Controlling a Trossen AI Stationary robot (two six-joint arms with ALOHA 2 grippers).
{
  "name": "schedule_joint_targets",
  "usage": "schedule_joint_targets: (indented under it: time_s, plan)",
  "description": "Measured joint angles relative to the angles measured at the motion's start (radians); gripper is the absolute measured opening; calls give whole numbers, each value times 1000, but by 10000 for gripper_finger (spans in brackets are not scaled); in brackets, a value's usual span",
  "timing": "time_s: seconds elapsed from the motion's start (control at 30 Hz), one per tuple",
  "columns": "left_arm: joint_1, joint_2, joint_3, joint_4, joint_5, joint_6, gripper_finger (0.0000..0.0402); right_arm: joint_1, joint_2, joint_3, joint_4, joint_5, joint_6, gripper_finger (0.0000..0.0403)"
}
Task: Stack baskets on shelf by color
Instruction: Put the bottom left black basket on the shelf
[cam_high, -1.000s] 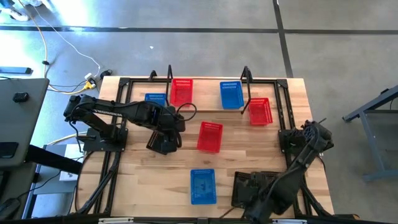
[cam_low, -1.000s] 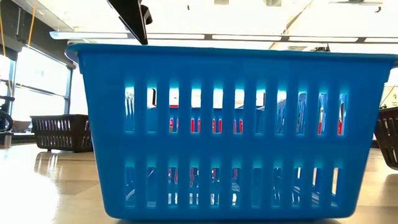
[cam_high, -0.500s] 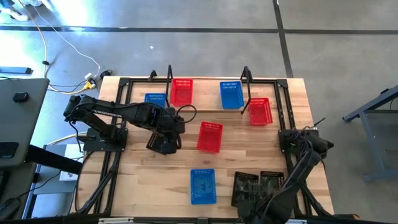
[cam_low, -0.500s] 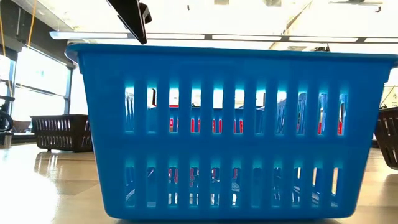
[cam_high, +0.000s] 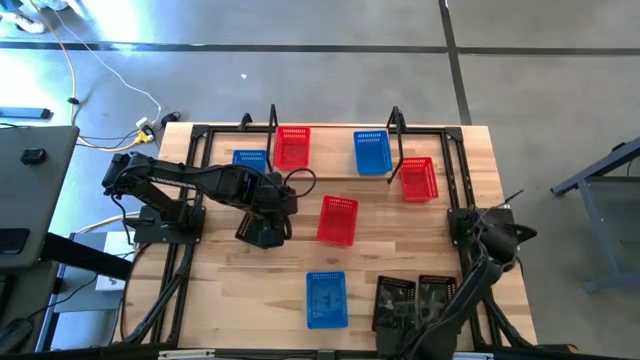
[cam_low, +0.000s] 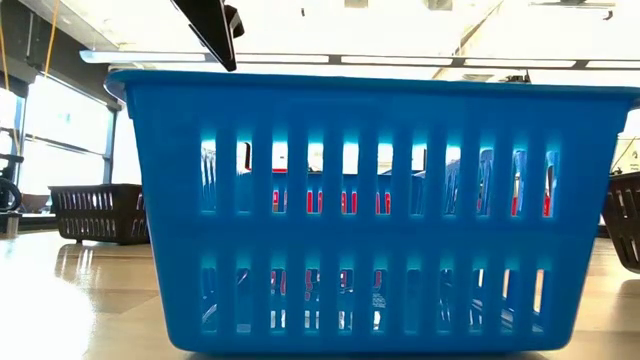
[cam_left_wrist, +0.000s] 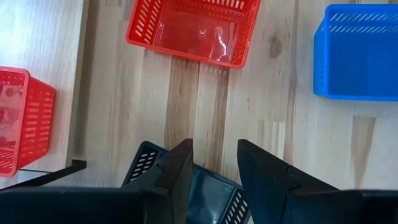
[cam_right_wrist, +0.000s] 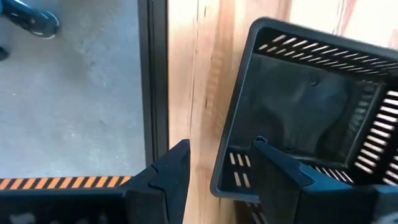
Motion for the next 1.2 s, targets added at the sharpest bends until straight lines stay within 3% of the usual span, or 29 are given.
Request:
schedule_joint_targets:
  time_s: [0.4,0.5,0.63,0.7,0.9,1.2]
  plan:
    - [0,0,0,0,0,2,115,-3,79,-1,-16,-30,37,144]
    - [0,0,0,0,0,2,115,-4,79,-1,-17,-26,37,112]
    - [0,0,0,0,0,2,115,-10,79,-1,-20,-46,35,28]
    - [0,0,0,0,0,2,115,-15,79,-1,-22,-61,21,9]
    - [0,0,0,0,1,2,115,-18,61,0,-39,-71,-3,4]
    - [0,0,0,-9,1,-32,115,-25,-45,0,-111,13,7,1]
